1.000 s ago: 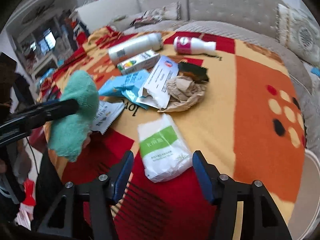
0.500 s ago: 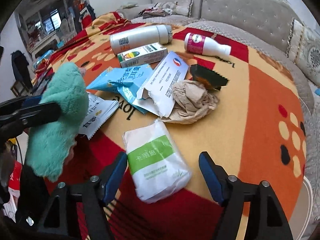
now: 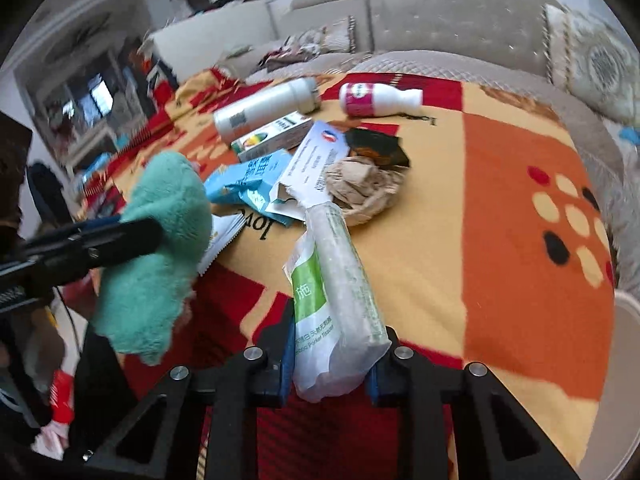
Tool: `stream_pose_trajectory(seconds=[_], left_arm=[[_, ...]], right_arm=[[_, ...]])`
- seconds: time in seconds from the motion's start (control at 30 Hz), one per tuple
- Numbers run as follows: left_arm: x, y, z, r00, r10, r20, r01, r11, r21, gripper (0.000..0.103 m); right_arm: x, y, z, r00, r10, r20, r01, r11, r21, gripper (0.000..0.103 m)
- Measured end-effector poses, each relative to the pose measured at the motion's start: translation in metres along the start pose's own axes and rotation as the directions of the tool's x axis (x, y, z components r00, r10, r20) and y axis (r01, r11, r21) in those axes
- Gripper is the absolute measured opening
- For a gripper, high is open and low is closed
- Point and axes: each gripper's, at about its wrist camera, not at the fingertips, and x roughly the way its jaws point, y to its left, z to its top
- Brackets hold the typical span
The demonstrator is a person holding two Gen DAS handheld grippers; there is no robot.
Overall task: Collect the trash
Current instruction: 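Grasp the white tissue pack with the right gripper while the left gripper holds the cloth, then carry cloth and tissue pack to the beige bin and open both grippers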
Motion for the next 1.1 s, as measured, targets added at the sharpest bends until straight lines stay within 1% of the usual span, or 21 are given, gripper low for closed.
stream_pose_trajectory(seconds=[0.1, 0.3, 0.53, 0.67, 0.87, 1.1], left_arm=[[0.004, -0.014, 0.001, 1.000, -0.017, -0.006, 0.017, 1.000, 0.023, 0.042], [0.015, -0.049, 0.006, 0.998, -0.054, -0.010, 0.054, 0.996, 0.074, 0.042], [0.031, -0.090, 0.009, 0.995, -0.091, -0.030, 0.094, 0.987, 0.134, 0.042], [0.039, -0.112, 0.010, 0.993, -0.108, -0.041, 0.113, 0.980, 0.165, 0.042], [0.054, -0.144, 0.010, 0.989, -0.132, -0.062, 0.142, 0.967, 0.210, 0.042], [0.068, -0.179, 0.009, 0.982, -0.168, -0.087, 0.184, 0.951, 0.246, 0.042]], right_arm=[[-0.012, -0.008, -0.005, 1.000, -0.013, 0.022, 0.012, 0.999, 0.051, 0.026], [-0.041, -0.024, -0.014, 0.997, -0.053, 0.062, 0.046, 0.993, 0.107, 0.026], [-0.064, -0.050, -0.029, 0.991, -0.109, 0.076, 0.095, 0.981, 0.169, 0.026], [-0.077, -0.070, -0.039, 0.986, -0.148, 0.082, 0.128, 0.969, 0.210, 0.026], [-0.100, -0.097, -0.054, 0.977, -0.189, 0.099, 0.155, 0.949, 0.274, 0.026], [-0.120, -0.125, -0.071, 0.963, -0.252, 0.097, 0.207, 0.920, 0.332, 0.026]])
